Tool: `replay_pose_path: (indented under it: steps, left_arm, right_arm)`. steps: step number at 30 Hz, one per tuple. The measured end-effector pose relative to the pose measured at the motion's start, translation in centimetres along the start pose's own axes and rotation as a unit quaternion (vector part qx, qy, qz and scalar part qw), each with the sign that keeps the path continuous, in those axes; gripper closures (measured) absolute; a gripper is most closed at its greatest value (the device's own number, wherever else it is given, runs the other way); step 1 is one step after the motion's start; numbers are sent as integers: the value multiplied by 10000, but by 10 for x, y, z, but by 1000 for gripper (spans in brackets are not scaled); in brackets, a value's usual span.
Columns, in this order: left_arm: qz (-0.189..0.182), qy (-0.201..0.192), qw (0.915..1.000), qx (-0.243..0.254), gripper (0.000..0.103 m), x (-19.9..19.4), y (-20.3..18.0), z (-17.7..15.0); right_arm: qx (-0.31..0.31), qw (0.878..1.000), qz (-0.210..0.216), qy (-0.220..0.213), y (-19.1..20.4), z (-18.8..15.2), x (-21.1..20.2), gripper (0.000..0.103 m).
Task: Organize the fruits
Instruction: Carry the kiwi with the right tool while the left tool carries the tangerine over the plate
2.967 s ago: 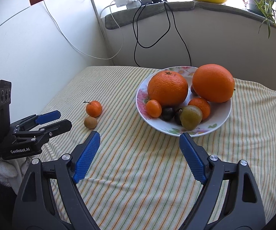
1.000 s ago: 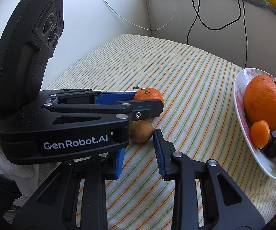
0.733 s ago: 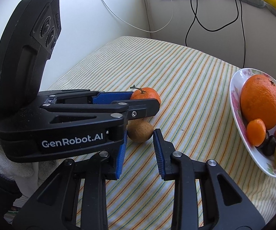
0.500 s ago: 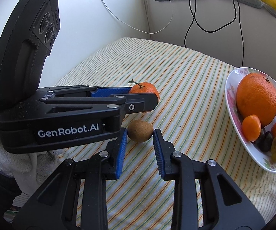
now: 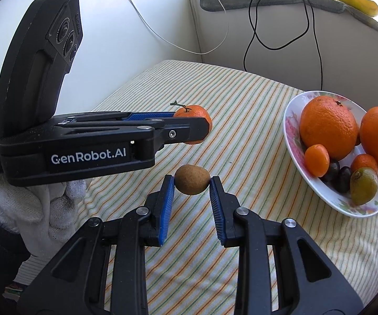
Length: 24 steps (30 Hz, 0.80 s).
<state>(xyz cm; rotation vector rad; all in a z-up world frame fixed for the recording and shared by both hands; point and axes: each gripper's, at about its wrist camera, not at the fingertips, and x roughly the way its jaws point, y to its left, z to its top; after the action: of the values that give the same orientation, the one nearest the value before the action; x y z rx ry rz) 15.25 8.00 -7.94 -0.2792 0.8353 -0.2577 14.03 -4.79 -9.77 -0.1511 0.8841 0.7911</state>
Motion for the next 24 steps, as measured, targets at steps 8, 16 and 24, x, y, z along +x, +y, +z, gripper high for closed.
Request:
replay_pose_path:
  steps: [8, 16, 24]
  left_arm:
    - [-83, -19, 9999, 139, 67, 1, -22, 4]
    - [-161, -18, 9994, 298, 67, 7, -45, 9]
    - [-209, 0, 9989, 423, 66, 15, -60, 17]
  right_arm:
    - [161, 9995, -101, -239, -18, -11, -37, 74]
    - [456, 9972, -274, -532, -46, -19, -73, 74]
    - [716, 9935, -484, -739, -78, -25, -99, 74]
